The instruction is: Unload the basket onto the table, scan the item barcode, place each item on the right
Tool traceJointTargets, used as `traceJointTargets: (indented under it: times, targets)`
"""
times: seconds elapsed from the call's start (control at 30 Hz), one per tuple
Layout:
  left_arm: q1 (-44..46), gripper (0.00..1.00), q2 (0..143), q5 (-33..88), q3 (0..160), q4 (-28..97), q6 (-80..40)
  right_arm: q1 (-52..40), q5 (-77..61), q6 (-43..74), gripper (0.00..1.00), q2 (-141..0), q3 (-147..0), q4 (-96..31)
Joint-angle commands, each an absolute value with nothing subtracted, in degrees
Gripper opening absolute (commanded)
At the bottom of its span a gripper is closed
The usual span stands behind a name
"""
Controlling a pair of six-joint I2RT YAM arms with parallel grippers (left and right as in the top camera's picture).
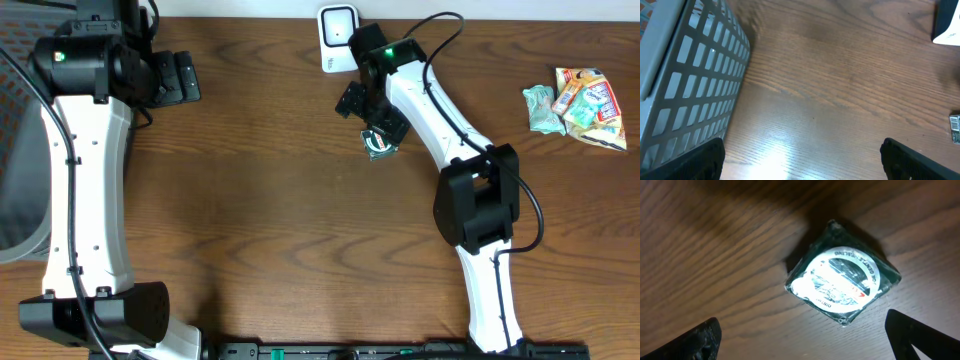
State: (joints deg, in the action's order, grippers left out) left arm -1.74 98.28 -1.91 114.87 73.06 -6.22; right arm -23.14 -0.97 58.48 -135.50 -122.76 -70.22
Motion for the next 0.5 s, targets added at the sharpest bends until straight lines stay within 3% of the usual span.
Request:
traceJointTargets:
  times: [0.0,0.27,0.47]
  targets:
    - [-1.98,0.98,98.5,-2.83,114.58,73.08,-6.72,-23.57,1.17,69.08,0.99,-134.37,-122.34,-70.81]
    - [-1.98,0.98,98.5,-2.83,114.58,73.08,-6.74,-22.39,4.12,82.28,0.99,-134.37,-120.14,-71.18]
    - [-1.98,0.98,98.5,-2.83,114.58,73.08,-6.72,-21.61,4.1,84.4,0.99,-134.37,-115.85,-69.52]
